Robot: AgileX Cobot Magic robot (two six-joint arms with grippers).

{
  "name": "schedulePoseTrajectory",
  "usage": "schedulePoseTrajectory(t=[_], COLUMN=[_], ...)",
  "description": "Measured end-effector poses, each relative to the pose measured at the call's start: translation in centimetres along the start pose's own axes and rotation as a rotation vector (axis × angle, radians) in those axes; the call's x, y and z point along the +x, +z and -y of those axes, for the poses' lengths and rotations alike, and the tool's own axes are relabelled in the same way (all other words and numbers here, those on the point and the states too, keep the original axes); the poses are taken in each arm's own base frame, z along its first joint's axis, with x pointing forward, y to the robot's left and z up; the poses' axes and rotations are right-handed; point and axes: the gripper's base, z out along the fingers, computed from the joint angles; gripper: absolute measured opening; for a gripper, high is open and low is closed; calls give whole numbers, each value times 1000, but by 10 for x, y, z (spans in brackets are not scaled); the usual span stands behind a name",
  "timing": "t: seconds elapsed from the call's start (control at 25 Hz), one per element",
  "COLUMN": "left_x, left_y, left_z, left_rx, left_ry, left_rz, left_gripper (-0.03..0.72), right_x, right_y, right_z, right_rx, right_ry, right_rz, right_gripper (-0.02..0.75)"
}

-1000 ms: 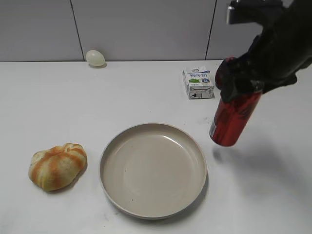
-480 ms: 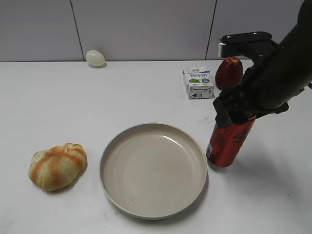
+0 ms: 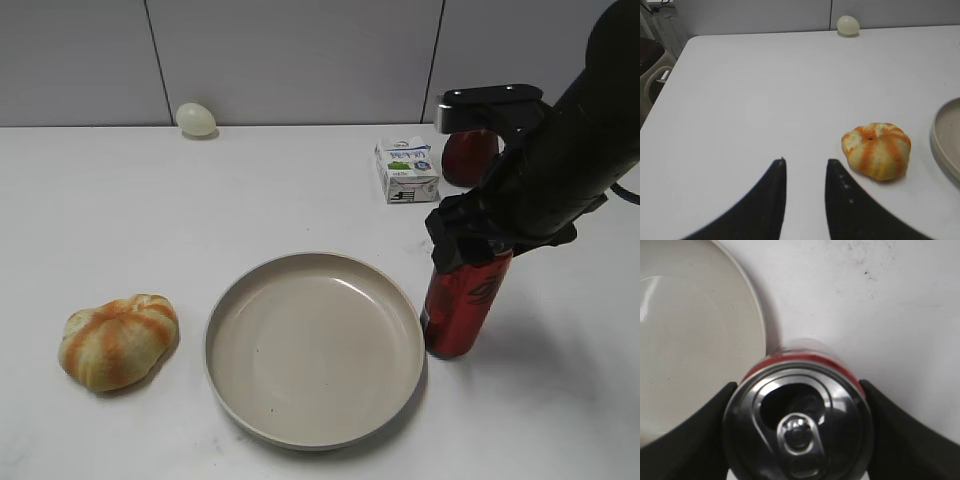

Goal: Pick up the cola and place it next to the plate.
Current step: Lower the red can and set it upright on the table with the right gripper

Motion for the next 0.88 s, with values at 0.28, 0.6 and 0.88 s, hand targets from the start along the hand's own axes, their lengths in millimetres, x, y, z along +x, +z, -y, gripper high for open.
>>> schedulePoseTrajectory(t=[0.28, 0.6, 0.88], left_x=[0, 0, 0], left_y=[0, 0, 0], left_z=[0, 0, 0], left_rx=[0, 0, 0], left_ry=[0, 0, 0], left_rz=[0, 0, 0], left_gripper=[218, 218, 218], right_x=[-2, -49, -100], right_y=[-2, -47, -90], right_z=[-4, -11, 31], right_rx=[-28, -28, 44], right_ry=[32, -6, 89], right_rz=[-35, 107, 250], right_gripper=[656, 661, 657])
